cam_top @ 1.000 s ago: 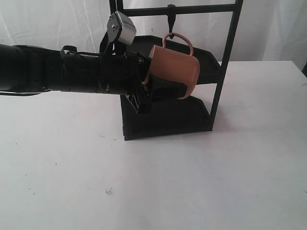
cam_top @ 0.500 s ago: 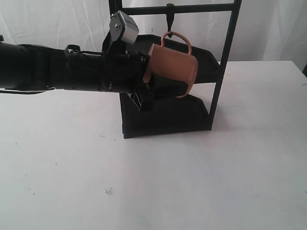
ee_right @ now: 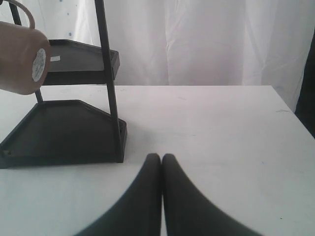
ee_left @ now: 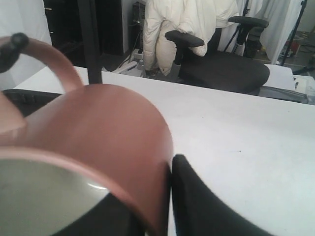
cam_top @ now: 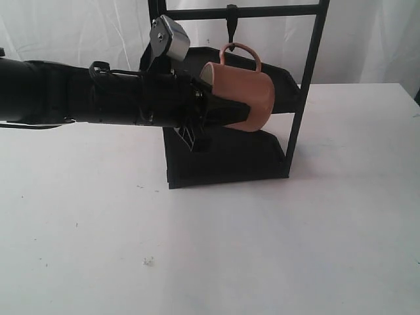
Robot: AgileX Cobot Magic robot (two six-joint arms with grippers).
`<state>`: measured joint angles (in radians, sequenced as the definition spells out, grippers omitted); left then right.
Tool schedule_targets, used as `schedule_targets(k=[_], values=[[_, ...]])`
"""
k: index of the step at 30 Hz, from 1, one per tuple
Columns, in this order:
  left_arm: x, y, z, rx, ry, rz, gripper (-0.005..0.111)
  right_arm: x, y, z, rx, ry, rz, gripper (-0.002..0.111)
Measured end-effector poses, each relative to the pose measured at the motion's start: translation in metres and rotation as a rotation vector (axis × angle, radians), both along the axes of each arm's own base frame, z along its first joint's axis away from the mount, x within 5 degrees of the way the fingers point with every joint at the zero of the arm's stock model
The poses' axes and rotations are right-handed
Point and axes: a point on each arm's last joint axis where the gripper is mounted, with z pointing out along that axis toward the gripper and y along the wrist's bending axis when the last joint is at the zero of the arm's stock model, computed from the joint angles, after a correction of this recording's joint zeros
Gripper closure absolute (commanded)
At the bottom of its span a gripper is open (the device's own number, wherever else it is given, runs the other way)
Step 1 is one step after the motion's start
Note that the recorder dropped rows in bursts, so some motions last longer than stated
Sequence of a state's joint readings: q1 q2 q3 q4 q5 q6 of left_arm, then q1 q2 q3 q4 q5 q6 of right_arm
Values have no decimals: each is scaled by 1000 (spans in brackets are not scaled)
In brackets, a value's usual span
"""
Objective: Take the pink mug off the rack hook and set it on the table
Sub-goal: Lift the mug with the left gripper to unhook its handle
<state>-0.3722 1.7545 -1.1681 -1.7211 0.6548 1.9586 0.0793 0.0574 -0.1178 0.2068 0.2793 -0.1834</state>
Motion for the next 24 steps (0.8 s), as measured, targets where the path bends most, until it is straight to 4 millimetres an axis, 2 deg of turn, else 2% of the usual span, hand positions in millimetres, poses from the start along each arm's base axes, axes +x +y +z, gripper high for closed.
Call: schedule_targets(k=[3,24], values=[[-1,-1,0,-2,0,-5,107,0,0,0,0,0,0,108],[0,-1,1,-7,-2,-11,107,0,0,0,0,0,0,108]])
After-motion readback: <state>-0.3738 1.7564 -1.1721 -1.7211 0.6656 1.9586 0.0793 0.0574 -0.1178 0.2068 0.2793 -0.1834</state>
